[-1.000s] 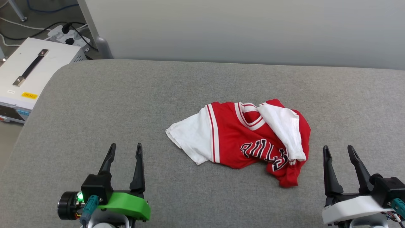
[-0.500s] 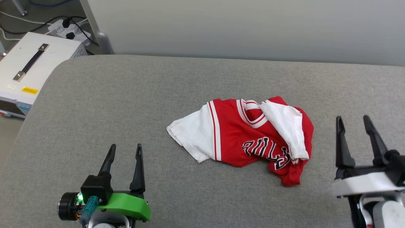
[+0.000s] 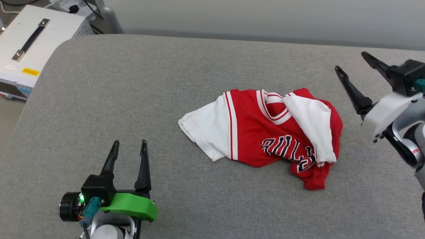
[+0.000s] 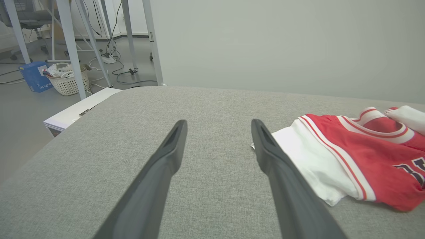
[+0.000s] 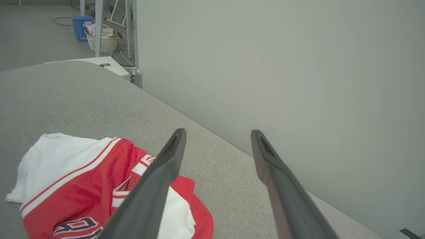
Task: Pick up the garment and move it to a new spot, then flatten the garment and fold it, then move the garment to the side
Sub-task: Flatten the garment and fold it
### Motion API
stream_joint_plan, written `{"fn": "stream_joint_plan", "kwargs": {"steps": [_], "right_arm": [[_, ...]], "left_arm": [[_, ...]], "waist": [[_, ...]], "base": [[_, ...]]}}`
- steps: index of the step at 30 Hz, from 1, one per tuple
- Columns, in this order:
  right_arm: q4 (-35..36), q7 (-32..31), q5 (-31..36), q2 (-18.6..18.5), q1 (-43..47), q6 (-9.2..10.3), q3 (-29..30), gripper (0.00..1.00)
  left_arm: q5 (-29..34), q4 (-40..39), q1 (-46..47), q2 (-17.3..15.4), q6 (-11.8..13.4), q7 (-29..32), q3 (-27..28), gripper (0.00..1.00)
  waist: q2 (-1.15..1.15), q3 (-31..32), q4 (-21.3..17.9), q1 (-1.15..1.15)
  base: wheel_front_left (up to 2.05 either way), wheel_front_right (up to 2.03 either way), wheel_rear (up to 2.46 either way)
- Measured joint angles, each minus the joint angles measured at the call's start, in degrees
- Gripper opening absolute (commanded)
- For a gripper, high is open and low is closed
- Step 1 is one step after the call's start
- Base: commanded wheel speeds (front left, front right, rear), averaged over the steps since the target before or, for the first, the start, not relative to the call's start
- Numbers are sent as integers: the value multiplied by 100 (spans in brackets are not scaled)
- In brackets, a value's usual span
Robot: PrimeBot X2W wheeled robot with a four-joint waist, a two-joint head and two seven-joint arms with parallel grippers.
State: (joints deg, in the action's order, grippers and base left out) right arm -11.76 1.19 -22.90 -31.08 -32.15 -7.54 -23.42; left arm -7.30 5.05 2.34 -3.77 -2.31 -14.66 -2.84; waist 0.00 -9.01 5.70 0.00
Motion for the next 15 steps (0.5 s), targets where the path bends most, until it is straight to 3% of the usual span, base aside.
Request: {"fn": "stream_joint_plan", "kwargs": {"steps": [3,8,11,15], "right_arm": [[-55,-1184,-892,-571,-524,0,-849,100],[-102,-2875,-1947,-1214,-999,0,-1802,100],[-115,-3342,-2235,-1381,-1284,0,-2187,100],[-344,-3486,-2387,-1370,-1571,0,-2550,100]], "left_arm": [[4,-7,63,19,-4,-1,10,100],[11,-13,277,46,-8,-1,-45,100],[10,-18,402,53,-22,-1,-110,100],[-103,-11,533,62,4,-1,-261,100]], "waist": [[0,-120,33,0],[0,-329,119,0],[0,-477,192,0],[0,-690,310,0]], "base": [[0,0,0],[0,0,0],[0,0,0],[0,0,0]]}}
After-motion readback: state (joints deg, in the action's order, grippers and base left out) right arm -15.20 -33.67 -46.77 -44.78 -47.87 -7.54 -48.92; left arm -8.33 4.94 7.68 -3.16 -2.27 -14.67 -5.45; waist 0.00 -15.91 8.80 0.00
